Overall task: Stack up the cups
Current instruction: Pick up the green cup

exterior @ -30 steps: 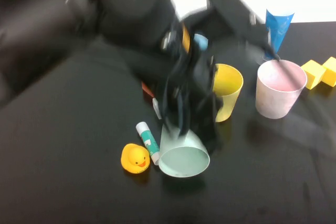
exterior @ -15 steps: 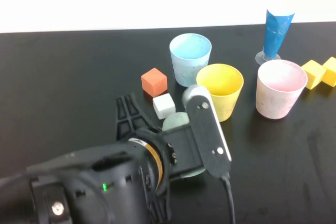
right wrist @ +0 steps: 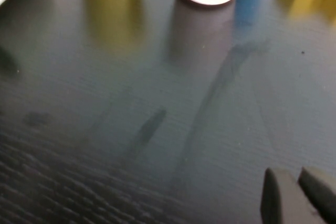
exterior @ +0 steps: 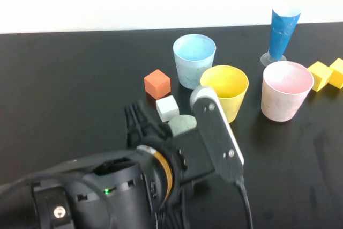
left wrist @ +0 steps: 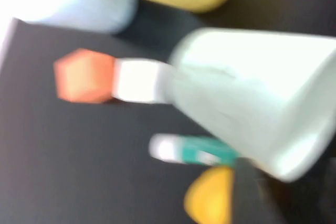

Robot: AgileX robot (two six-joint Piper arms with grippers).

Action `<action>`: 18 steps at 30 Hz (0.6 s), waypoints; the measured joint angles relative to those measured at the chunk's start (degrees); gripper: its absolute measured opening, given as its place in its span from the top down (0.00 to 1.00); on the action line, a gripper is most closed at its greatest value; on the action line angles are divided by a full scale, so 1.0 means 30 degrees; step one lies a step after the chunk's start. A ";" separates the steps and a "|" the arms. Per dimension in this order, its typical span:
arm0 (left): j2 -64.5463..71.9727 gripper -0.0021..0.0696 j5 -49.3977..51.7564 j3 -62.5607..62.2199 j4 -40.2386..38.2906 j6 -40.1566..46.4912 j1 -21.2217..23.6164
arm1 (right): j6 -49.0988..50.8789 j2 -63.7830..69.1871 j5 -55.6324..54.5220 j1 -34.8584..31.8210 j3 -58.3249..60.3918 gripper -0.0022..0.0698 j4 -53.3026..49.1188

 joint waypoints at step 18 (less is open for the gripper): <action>0.2827 0.23 -0.1628 0.0174 0.3076 0.0890 0.0000 | 0.0000 0.0029 0.0000 0.0000 0.0229 0.88 0.0033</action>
